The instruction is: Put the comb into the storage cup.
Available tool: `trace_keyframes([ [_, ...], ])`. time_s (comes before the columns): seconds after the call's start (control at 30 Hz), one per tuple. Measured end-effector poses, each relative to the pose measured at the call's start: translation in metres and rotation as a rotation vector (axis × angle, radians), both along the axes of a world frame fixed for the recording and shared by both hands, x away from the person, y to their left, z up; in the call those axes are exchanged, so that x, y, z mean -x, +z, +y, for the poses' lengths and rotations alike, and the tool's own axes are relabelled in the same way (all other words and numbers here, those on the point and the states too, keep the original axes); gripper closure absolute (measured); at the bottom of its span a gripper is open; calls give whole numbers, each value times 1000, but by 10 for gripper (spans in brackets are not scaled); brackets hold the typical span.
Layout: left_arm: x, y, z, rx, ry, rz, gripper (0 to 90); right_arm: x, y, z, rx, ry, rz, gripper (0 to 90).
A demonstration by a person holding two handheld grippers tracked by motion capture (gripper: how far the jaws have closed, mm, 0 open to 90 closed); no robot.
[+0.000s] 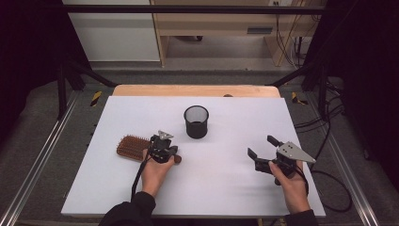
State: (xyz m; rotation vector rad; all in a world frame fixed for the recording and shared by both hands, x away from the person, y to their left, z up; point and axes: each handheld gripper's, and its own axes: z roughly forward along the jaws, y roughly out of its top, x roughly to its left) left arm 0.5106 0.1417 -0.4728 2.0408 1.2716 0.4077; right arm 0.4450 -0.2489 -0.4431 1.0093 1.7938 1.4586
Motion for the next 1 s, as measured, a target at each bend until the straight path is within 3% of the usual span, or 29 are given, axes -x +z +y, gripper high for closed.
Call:
trace_keyframes([
  [0.33, 19, -2, 22, 31, -6, 18, 900, 1, 1, -1, 4, -8, -2, 98],
  [0.5, 29, 1, 27, 3, -24, 11, 900, 3, 1, -2, 0, -5, 12, 100],
  [0.67, 36, 0, 37, 15, -24, 19, 900, 3, 1, -3, -20, -3, 19, 103],
  [1.0, 47, 2, 60, -14, -26, 21, 900, 4, 0, -4, -30, -13, 33, 91],
])
